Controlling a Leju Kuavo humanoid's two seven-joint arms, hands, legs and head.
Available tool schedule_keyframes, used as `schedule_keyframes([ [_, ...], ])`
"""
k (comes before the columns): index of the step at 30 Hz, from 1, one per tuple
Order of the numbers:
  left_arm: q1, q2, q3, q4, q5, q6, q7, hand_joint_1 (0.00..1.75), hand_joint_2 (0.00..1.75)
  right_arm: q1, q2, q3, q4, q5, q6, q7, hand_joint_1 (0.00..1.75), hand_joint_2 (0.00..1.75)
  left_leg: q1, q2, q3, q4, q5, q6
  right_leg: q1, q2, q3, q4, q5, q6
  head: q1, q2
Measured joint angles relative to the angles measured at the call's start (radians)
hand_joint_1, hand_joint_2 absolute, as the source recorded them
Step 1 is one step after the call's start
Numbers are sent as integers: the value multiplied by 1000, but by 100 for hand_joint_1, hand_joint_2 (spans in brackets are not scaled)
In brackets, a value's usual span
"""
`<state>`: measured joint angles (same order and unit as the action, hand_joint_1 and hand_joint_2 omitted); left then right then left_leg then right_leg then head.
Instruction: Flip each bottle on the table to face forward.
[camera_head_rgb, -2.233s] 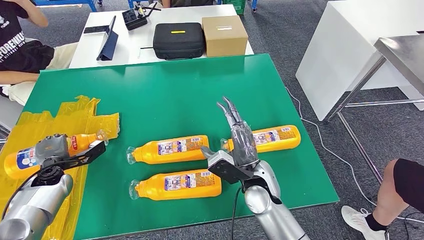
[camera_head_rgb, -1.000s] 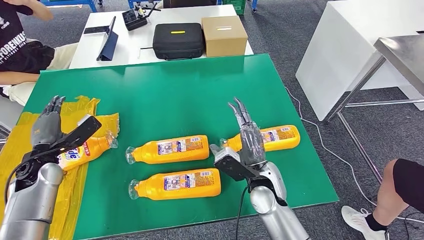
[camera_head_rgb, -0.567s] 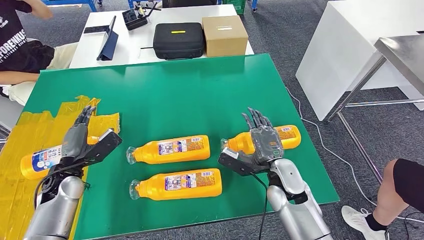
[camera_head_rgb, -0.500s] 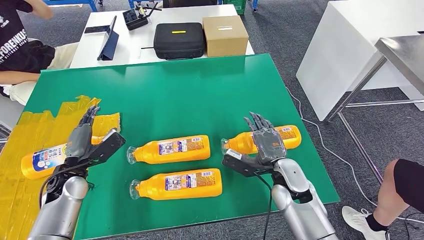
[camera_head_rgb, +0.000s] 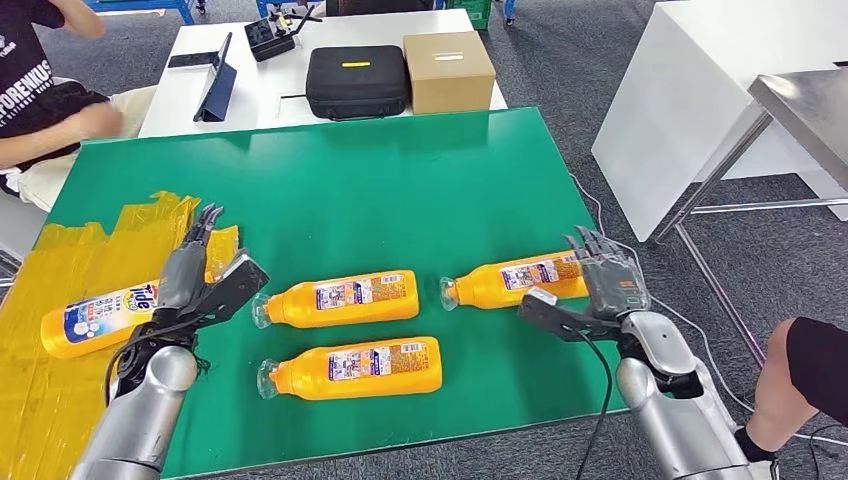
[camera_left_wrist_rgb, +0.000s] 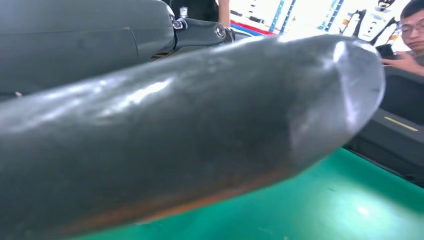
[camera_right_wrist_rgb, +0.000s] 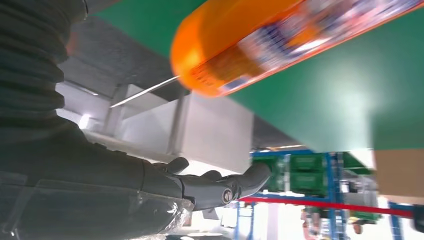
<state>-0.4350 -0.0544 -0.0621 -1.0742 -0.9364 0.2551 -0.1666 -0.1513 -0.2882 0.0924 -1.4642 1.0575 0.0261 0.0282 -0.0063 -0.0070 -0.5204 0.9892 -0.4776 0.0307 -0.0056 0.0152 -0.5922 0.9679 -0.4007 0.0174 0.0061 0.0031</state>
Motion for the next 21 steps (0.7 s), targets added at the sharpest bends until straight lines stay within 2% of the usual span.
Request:
schedule_keyframes([
  [9,-5,-14,-13,10,48,5,-27,0,0,-100,-49,-44,132,-42,56,-50,0,175,0,1,0,0,0,0,0,0,0,0,0,0,0,0],
  [21,-4,-23,-16,11,69,2,-37,0,0,-242,-35,12,325,7,45,-99,0,175,0,1,0,0,0,0,0,0,0,0,0,0,0,0],
])
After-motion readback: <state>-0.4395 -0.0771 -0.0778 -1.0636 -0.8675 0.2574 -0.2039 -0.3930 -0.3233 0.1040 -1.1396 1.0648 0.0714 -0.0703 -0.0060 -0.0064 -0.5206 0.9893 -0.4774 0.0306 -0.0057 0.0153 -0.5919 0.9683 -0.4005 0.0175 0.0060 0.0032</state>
